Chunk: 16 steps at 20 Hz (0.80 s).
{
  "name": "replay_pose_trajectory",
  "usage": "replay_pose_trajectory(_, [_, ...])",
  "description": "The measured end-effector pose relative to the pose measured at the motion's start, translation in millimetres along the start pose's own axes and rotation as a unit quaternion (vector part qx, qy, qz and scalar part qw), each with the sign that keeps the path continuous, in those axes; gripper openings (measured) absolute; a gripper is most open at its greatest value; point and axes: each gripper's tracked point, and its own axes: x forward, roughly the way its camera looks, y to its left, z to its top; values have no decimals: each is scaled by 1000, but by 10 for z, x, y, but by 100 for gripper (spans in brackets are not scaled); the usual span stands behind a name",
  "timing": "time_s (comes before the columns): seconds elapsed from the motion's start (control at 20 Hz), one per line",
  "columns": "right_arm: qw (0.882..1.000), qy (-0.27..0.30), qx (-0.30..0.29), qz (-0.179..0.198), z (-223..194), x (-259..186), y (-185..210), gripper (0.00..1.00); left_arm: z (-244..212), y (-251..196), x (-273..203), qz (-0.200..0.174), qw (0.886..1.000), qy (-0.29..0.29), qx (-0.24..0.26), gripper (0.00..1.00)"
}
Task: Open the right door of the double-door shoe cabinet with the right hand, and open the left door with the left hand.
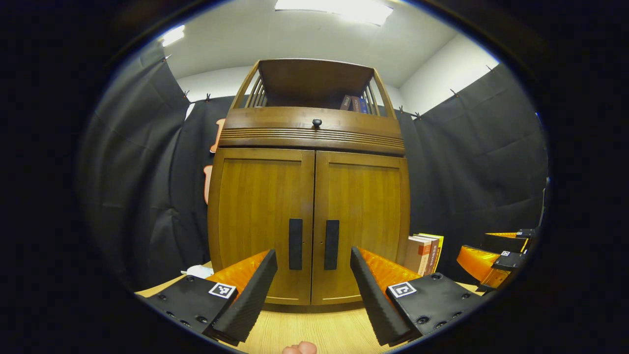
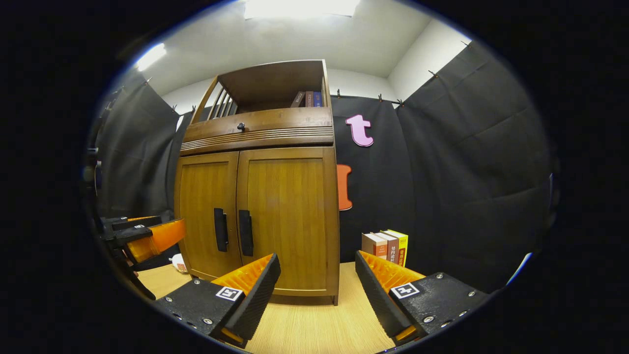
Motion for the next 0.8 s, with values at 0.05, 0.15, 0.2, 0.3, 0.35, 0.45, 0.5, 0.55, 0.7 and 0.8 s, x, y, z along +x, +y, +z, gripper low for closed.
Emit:
replay_pose_trajectory(0.05, [1000, 1, 0, 2, -6, 9, 7, 97, -2, 10, -14, 3, 1000, 0, 2, 97])
replay_pose_trajectory(0.15, [1000, 2, 1, 8, -8, 21, 38, 94, -27, 75, -43, 11, 1000, 2, 4, 95])
replay_pose_trajectory(0.2, [1000, 1, 3, 11, -10, 27, 67, 94, -28, 112, -56, 15, 1000, 2, 5, 97])
replay_pose_trajectory(0.3, [1000, -1, 4, 19, 1, 44, 109, 94, -18, 165, -56, 24, 1000, 3, 4, 93])
replay_pose_trajectory(0.35, [1000, 0, 4, 22, -5, 60, 134, 94, -29, 194, -59, 28, 1000, 3, 3, 93])
replay_pose_trajectory(0.45, [1000, 0, 5, 28, 3, 62, 187, 94, -33, 249, -71, 34, 999, 4, 4, 93])
replay_pose_trajectory(0.5, [1000, 0, 6, 30, 0, 67, 209, 94, -37, 275, -76, 37, 999, 4, 4, 93])
replay_pose_trajectory(0.55, [999, -1, 7, 33, 4, 81, 228, 94, -46, 300, -81, 40, 999, 5, 4, 93])
replay_pose_trajectory(0.7, [999, -3, 5, 42, 30, 100, 286, 94, -29, 369, -77, 48, 999, 4, 3, 93])
replay_pose_trajectory(0.8, [999, -3, 5, 48, 42, 130, 328, 94, -39, 403, -85, 52, 999, 4, 6, 96])
